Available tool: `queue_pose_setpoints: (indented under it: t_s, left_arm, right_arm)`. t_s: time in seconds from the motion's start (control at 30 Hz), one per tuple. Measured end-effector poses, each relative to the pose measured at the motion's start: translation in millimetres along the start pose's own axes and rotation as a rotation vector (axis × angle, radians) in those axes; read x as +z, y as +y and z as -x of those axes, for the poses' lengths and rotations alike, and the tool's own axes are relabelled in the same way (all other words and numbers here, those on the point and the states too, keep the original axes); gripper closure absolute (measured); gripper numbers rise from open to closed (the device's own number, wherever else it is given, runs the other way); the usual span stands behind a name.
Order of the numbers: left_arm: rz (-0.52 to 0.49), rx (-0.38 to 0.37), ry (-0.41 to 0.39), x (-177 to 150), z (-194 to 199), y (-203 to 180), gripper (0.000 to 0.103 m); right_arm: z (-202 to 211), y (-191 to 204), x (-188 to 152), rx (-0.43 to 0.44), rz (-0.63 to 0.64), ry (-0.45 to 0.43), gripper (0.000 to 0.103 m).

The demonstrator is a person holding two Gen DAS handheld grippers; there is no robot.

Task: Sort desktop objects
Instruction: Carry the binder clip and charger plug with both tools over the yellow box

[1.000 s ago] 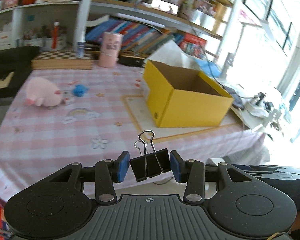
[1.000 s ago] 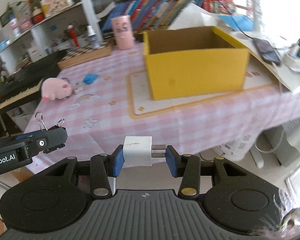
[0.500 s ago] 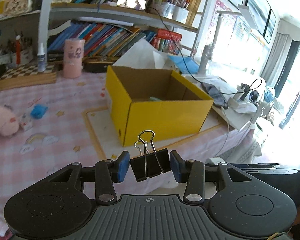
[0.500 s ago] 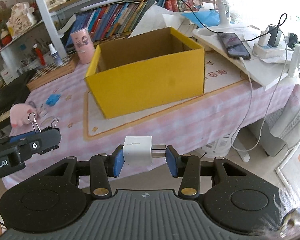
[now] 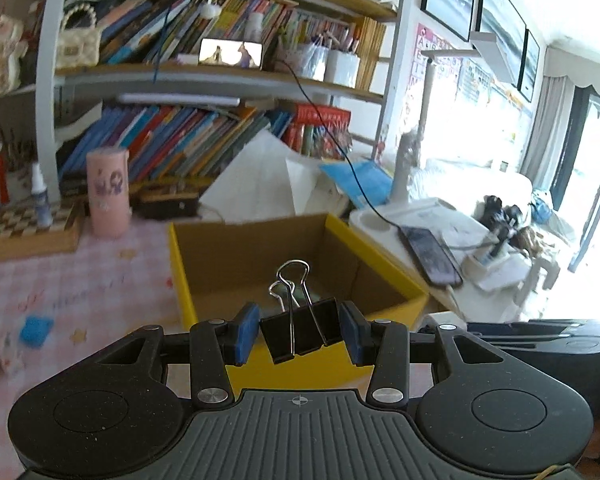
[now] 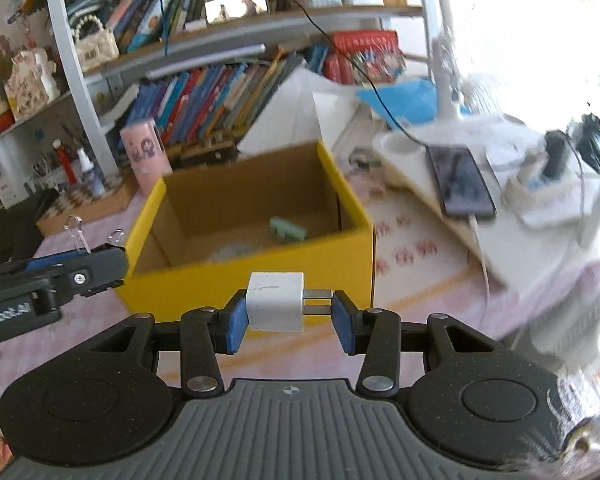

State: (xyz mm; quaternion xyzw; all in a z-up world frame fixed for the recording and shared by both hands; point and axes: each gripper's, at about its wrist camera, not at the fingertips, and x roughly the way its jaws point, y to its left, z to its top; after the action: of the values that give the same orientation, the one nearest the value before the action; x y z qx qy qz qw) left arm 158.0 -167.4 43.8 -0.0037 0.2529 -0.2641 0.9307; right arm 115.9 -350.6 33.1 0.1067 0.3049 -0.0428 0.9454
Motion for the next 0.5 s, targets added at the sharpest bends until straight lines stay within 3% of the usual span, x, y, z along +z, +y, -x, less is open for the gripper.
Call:
queue_pose_setpoints:
  t_s: [0.2,0.5]
  left_arm:
    - [0.006,0.049,0.014,13,-38,-6,0.06]
    - [0.028,0.102,0.106,18,-92,-4,0.06]
  right_arm:
    - [-29,-18,39,0.041,0.052,-0.036,0.062]
    - [-84,-22,72,0.113,0.166,-0.001,0.062]
